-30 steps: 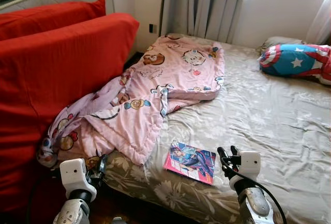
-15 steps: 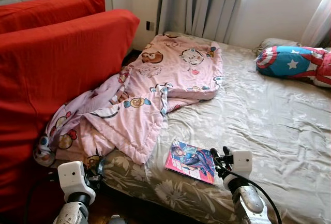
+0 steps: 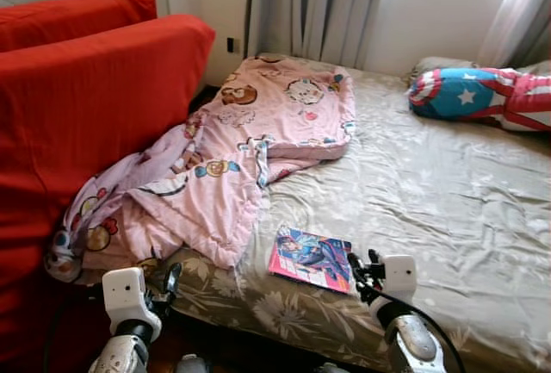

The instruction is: Clean up the room

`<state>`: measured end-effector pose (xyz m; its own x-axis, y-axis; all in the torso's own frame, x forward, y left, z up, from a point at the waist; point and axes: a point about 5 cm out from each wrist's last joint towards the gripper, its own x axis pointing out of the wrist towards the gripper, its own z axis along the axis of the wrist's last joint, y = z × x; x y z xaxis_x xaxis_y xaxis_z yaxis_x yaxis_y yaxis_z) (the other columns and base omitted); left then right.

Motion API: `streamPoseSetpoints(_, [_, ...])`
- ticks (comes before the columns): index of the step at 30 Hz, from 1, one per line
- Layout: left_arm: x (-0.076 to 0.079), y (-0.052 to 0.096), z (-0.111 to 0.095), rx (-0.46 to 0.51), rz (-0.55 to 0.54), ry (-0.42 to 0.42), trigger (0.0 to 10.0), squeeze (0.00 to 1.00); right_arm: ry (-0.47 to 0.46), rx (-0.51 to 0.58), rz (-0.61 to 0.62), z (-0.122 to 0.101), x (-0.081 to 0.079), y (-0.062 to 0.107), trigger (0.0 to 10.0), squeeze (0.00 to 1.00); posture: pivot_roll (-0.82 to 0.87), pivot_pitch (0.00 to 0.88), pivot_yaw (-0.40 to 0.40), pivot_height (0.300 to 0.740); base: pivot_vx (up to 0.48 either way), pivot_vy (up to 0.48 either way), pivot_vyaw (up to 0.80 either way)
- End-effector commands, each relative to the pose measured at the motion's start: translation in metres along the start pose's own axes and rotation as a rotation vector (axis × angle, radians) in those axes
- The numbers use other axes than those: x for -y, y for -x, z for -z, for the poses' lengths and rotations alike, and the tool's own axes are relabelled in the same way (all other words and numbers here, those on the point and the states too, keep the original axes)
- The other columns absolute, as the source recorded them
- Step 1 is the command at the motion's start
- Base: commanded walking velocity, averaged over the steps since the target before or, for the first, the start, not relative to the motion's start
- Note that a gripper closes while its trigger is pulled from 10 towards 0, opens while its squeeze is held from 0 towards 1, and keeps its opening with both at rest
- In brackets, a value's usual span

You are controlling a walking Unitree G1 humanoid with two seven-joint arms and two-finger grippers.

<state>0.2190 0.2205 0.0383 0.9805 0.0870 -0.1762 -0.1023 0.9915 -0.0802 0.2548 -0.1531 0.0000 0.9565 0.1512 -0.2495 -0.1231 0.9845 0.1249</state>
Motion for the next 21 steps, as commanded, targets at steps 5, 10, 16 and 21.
streamPoseSetpoints(5, [0.0003,0.0024,-0.0013,-0.007,0.013,-0.025,10.0,0.00,0.010,0.009,0.005,-0.0021,0.0016,0.0013,10.0,0.00,0.06,0.000,-0.097,0.648,0.000,0.000,0.00])
streamPoseSetpoints(10, [-0.0002,0.0019,-0.0016,-0.008,0.011,-0.023,10.0,0.00,0.005,0.015,0.004,-0.0034,0.0009,0.0007,10.0,0.00,0.06,0.000,-0.096,0.648,0.000,0.000,0.00])
streamPoseSetpoints(16, [-0.0004,-0.0005,-0.0021,-0.020,0.004,-0.030,10.0,0.00,0.011,0.015,0.003,-0.0052,0.0012,-0.0005,10.0,0.00,0.06,0.000,-0.102,0.648,0.046,0.000,0.00])
streamPoseSetpoints(21, [-0.0013,0.0006,-0.0026,-0.018,-0.001,-0.027,10.0,0.00,0.009,0.012,0.001,-0.0035,0.0007,0.0014,10.0,0.00,0.06,0.000,-0.103,0.648,0.310,0.000,0.00])
